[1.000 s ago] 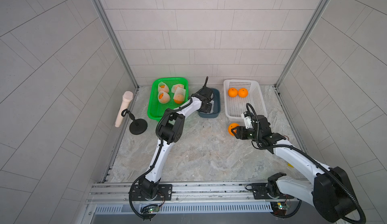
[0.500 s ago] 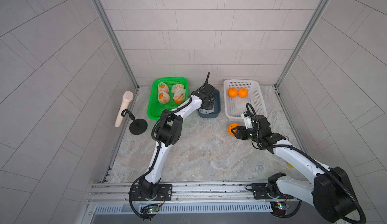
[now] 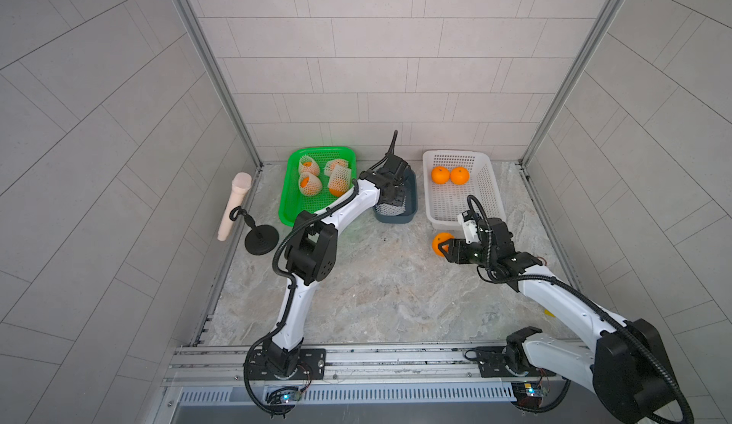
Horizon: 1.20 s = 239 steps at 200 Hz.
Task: Remove foam nets from oranges
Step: Place the foam net into the storage box, then place the orange in the basket.
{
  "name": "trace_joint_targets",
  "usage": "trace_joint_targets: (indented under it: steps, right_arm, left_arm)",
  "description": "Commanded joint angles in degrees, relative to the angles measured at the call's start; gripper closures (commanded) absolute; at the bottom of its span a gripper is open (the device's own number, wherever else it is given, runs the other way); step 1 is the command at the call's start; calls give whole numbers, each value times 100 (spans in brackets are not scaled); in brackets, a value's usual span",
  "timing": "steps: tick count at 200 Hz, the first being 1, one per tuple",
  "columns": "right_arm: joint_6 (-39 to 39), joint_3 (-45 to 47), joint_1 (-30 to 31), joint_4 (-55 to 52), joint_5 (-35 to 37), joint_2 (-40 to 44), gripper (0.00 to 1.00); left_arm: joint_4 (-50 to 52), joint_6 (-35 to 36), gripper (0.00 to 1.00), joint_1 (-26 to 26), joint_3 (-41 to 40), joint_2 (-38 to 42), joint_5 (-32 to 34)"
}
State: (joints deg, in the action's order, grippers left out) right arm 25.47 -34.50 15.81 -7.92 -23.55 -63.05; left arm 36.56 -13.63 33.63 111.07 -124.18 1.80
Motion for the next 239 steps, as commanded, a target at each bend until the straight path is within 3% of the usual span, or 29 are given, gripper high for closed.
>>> trace_joint_targets:
  steps: [1, 39, 76, 162, 239]
  right_arm:
    - [-43, -384, -86, -154, 33, 260, 33]
    - [-197, -959, -333, -492, 171, 220, 33]
    - [-316, -1702, -779, -667, 213, -346, 34]
    - [-654, -3517, -1204, -708, 4, -2758, 34]
    - [-559, -5369, -1325, -802, -258, -5130, 35]
  left_arm:
    - [-2, -116, 66, 63, -386, 493, 160]
    - [-410, -348, 66, 173, -1513, 1281, 360]
    - [-746, -577, 66, 354, -2515, 2067, 546]
    - [-1078, -1276, 66, 949, -4304, 3535, 876]
    - [-800, -1694, 66, 1169, -5257, 4555, 1238]
